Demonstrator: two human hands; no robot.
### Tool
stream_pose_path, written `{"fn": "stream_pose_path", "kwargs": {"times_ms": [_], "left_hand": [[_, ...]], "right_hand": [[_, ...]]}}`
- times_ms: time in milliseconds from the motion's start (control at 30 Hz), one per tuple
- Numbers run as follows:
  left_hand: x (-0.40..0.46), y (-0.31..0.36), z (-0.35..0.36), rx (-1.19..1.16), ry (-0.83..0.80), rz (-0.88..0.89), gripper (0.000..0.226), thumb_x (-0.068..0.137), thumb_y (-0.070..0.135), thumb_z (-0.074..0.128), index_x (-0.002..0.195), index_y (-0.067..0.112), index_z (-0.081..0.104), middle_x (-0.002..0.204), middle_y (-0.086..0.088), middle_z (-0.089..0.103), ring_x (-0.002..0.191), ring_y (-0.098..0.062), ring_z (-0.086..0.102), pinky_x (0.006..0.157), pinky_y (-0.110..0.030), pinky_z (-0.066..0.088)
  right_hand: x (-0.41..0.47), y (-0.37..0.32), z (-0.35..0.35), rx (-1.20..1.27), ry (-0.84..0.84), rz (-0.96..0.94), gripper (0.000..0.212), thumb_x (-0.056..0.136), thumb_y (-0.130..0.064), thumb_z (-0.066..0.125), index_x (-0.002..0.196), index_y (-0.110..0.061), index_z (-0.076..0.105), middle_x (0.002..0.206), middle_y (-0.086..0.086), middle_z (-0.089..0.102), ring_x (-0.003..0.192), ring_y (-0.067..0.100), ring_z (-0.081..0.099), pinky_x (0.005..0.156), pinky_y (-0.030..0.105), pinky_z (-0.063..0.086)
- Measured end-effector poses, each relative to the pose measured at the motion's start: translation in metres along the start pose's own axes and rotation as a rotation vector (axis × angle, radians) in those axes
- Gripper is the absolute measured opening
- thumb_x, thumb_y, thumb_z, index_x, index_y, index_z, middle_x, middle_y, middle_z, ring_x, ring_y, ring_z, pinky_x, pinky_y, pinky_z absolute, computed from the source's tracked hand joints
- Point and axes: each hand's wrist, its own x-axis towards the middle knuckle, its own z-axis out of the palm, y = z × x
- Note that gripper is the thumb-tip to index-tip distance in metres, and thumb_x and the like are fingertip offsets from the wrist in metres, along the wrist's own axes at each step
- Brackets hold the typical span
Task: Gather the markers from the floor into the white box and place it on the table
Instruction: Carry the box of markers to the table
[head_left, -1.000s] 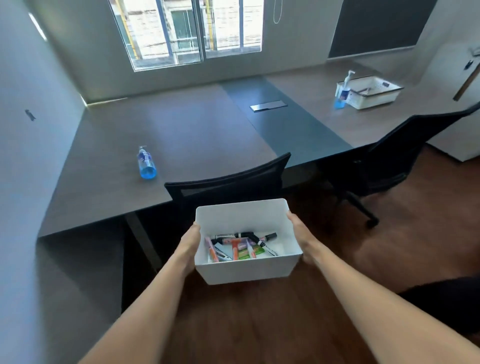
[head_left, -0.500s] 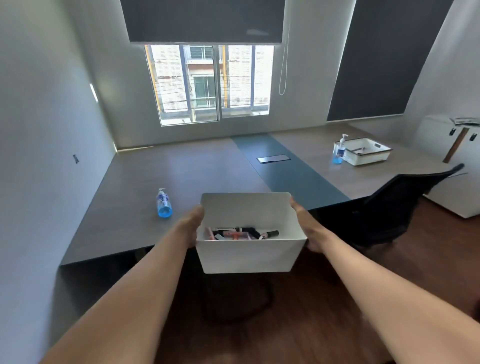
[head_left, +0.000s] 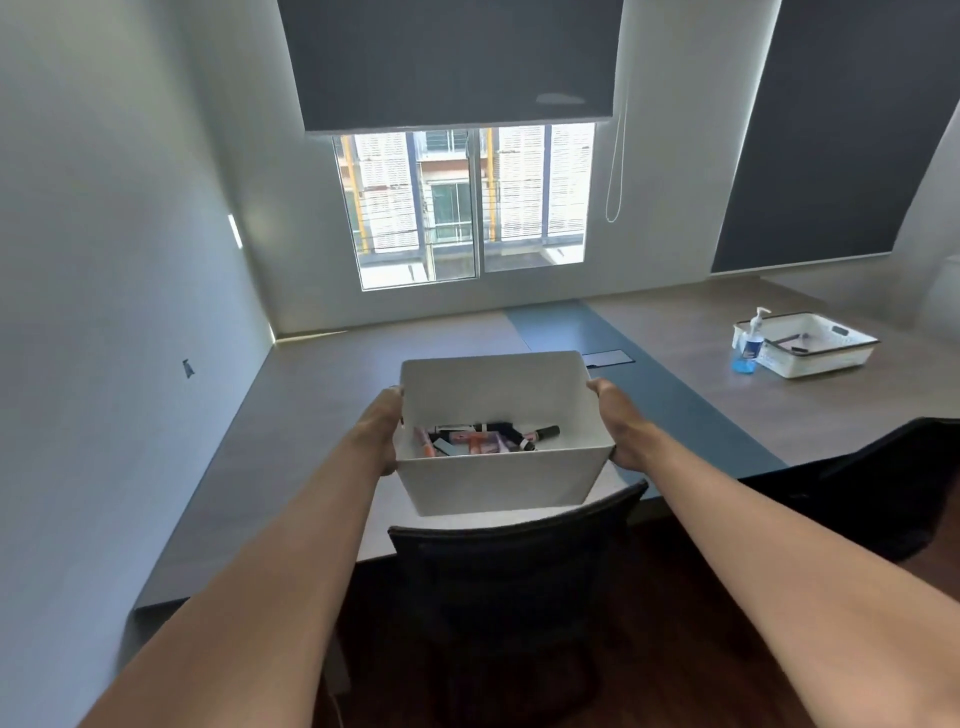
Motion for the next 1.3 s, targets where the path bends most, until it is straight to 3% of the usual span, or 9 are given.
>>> {"fn": "stream_pose_path", "kwargs": {"times_ms": [167, 333, 467, 533, 633, 767, 967, 1133, 1300], "left_hand": [[0.067, 0.01, 0.008, -0.044, 0.035, 0.012, 0.033, 0.101, 0.022, 0.034, 0.075, 0.016, 0.054, 0.043, -0.001, 0.058, 0.03, -0.012, 0.054, 0.041, -0.015, 0.046], [0.137, 0.013, 0.0, -0.129, 0.222, 0.027, 0.029, 0.093, 0.035, 0.046, 0.09, 0.016, 0.068, 0.086, -0.011, 0.065, 0.061, -0.024, 0.056, 0.063, -0.03, 0.049], [0.196, 0.01, -0.009, -0.144, 0.301, 0.011, 0.025, 0.091, 0.033, 0.052, 0.086, 0.017, 0.071, 0.093, -0.008, 0.071, 0.078, -0.026, 0.065, 0.081, -0.04, 0.056], [0.232, 0.004, -0.016, -0.151, 0.314, -0.012, 0.029, 0.085, 0.039, 0.054, 0.086, 0.017, 0.074, 0.096, -0.008, 0.075, 0.086, -0.029, 0.07, 0.087, -0.046, 0.057], [0.288, -0.007, -0.025, -0.136, 0.316, -0.071, 0.034, 0.083, 0.043, 0.052, 0.089, 0.018, 0.075, 0.1, -0.01, 0.076, 0.088, -0.03, 0.07, 0.088, -0.047, 0.057], [0.349, -0.016, -0.029, -0.14, 0.294, -0.14, 0.04, 0.083, 0.046, 0.051, 0.094, 0.015, 0.073, 0.1, -0.009, 0.073, 0.081, -0.026, 0.068, 0.086, -0.043, 0.056], [0.489, -0.079, -0.06, -0.094, 0.234, -0.214, 0.067, 0.069, 0.063, 0.053, 0.116, 0.019, 0.071, 0.115, -0.008, 0.074, 0.1, -0.032, 0.072, 0.092, -0.054, 0.057], [0.467, -0.072, -0.041, -0.09, 0.254, -0.218, 0.057, 0.079, 0.058, 0.052, 0.114, 0.017, 0.072, 0.108, -0.006, 0.076, 0.097, -0.028, 0.073, 0.091, -0.051, 0.058], [0.467, -0.094, -0.03, -0.077, 0.317, -0.228, 0.063, 0.081, 0.061, 0.049, 0.124, 0.018, 0.067, 0.125, -0.003, 0.07, 0.113, -0.026, 0.066, 0.101, -0.051, 0.052]], "right_hand": [[0.09, -0.007, 0.012, 0.013, -0.056, 0.028, 0.047, 0.099, -0.042, 0.027, 0.098, -0.014, 0.065, 0.088, 0.016, 0.07, 0.08, 0.031, 0.064, 0.067, 0.035, 0.047], [0.174, -0.013, 0.029, -0.033, -0.016, 0.066, 0.056, 0.088, -0.054, 0.036, 0.12, -0.017, 0.064, 0.113, 0.011, 0.069, 0.096, 0.031, 0.065, 0.07, 0.034, 0.047], [0.239, -0.006, 0.049, -0.073, 0.034, 0.098, 0.054, 0.074, -0.063, 0.038, 0.113, -0.033, 0.06, 0.138, 0.005, 0.058, 0.13, 0.032, 0.054, 0.098, 0.044, 0.044], [0.283, 0.003, 0.054, -0.077, 0.043, 0.111, 0.057, 0.068, -0.065, 0.04, 0.112, -0.036, 0.06, 0.137, 0.001, 0.055, 0.138, 0.031, 0.049, 0.101, 0.046, 0.041], [0.343, 0.024, 0.057, -0.077, 0.051, 0.149, 0.065, 0.064, -0.067, 0.044, 0.116, -0.034, 0.065, 0.143, 0.002, 0.056, 0.137, 0.034, 0.05, 0.083, 0.04, 0.042], [0.383, 0.042, 0.063, -0.072, 0.098, 0.198, 0.078, 0.065, -0.064, 0.046, 0.127, -0.023, 0.066, 0.14, 0.01, 0.062, 0.127, 0.037, 0.058, 0.085, 0.044, 0.044], [0.449, 0.078, 0.062, -0.066, 0.168, 0.247, 0.074, 0.065, -0.067, 0.049, 0.121, -0.024, 0.07, 0.136, 0.007, 0.063, 0.123, 0.034, 0.06, 0.103, 0.051, 0.045], [0.437, 0.076, 0.075, -0.064, 0.166, 0.259, 0.075, 0.062, -0.065, 0.049, 0.119, -0.021, 0.071, 0.13, 0.009, 0.066, 0.117, 0.035, 0.064, 0.102, 0.051, 0.05], [0.436, 0.093, 0.076, -0.069, 0.142, 0.291, 0.066, 0.075, -0.059, 0.049, 0.123, -0.018, 0.07, 0.129, 0.011, 0.068, 0.115, 0.034, 0.066, 0.091, 0.042, 0.052]]}}
